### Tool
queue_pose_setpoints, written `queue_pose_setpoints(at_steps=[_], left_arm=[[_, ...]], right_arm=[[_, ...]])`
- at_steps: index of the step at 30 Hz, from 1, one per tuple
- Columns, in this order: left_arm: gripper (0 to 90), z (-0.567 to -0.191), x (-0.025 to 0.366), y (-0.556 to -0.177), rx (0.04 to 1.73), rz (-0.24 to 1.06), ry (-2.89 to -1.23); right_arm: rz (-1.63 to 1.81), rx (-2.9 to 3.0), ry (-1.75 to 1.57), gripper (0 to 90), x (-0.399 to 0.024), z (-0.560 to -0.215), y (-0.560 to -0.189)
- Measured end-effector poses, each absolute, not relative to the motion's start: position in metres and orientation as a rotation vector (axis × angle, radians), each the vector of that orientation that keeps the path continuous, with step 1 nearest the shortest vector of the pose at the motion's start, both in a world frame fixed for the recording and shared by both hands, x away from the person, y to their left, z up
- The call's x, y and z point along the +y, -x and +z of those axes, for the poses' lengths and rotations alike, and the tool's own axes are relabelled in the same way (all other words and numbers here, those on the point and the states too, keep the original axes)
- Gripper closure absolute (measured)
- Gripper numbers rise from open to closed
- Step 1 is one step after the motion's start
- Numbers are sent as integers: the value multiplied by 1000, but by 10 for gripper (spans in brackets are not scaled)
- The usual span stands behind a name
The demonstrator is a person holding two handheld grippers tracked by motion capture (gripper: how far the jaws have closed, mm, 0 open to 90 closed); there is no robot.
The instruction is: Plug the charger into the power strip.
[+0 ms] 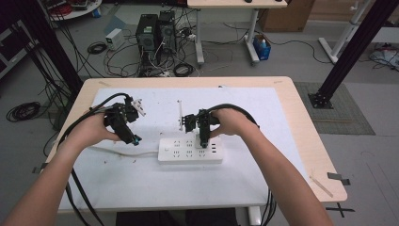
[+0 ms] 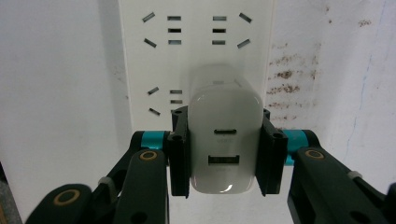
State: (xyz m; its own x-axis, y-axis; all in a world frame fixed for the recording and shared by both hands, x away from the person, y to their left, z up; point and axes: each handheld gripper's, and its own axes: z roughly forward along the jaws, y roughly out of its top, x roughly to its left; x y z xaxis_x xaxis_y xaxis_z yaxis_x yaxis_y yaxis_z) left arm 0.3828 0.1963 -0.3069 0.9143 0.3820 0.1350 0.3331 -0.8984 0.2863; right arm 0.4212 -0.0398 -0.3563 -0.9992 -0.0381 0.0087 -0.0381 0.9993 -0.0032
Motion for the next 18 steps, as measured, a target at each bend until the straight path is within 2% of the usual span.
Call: queue_pose_setpoints(at_steps=[18], left_arm=[[222,-306,186,-384,501,268,-2815]], right_arm=[[27,-3143,-49,629,-35,-363,-419]])
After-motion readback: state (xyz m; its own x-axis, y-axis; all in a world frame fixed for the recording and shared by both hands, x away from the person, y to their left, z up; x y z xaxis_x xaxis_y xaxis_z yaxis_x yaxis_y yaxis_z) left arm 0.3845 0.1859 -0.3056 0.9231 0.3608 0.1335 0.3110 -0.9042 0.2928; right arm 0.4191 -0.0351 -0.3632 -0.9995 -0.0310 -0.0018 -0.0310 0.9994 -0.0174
